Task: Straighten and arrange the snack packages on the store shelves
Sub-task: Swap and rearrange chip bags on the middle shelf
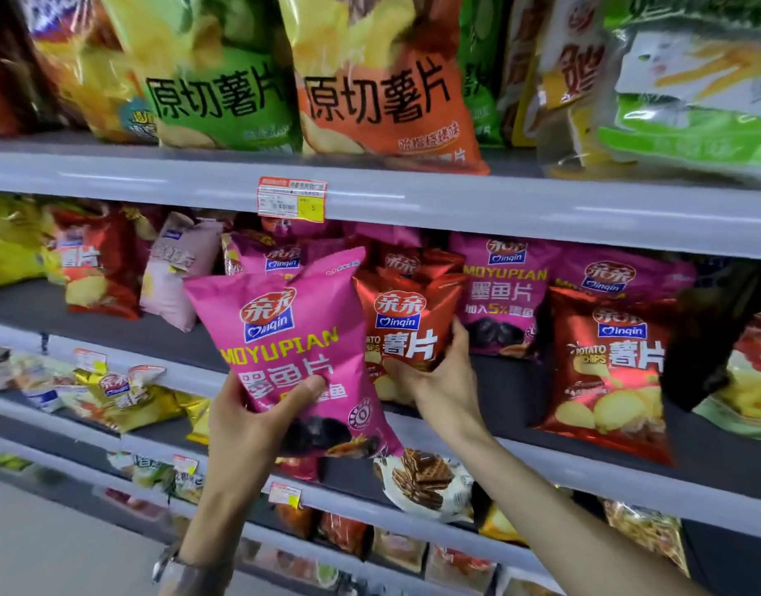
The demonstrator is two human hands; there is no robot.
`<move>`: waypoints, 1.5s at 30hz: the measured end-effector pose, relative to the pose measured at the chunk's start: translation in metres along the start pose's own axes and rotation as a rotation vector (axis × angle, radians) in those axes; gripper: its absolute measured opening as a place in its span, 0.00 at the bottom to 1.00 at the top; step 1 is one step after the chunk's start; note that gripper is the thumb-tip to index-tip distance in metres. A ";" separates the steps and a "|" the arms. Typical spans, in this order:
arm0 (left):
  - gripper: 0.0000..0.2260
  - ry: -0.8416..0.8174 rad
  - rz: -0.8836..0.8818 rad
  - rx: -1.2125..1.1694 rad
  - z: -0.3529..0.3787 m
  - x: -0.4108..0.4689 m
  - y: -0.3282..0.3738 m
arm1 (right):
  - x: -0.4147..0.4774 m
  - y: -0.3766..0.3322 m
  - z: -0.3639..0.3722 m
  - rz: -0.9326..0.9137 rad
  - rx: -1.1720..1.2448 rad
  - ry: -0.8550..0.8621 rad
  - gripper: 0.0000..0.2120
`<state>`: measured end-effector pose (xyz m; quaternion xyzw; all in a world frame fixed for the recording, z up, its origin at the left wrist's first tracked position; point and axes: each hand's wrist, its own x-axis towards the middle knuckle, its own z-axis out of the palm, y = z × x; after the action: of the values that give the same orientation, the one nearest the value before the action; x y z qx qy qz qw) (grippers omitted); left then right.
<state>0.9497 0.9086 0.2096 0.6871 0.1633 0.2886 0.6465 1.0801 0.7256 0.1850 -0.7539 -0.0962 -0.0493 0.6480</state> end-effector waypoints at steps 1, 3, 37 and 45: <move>0.32 -0.008 -0.003 0.003 -0.002 -0.004 0.000 | 0.001 -0.001 0.005 0.000 -0.004 -0.016 0.50; 0.32 -0.026 -0.009 0.012 -0.004 -0.010 0.002 | 0.002 -0.002 0.012 0.000 -0.017 -0.033 0.50; 0.33 -0.387 0.066 0.239 0.217 0.023 -0.002 | 0.000 0.035 -0.248 0.328 0.074 0.155 0.32; 0.28 -0.391 0.035 0.329 0.221 0.011 -0.013 | -0.012 0.032 -0.269 0.200 0.028 0.266 0.36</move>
<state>1.0945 0.7412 0.1997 0.8285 0.0680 0.1311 0.5402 1.0888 0.4545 0.1939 -0.7374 0.0654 -0.0828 0.6671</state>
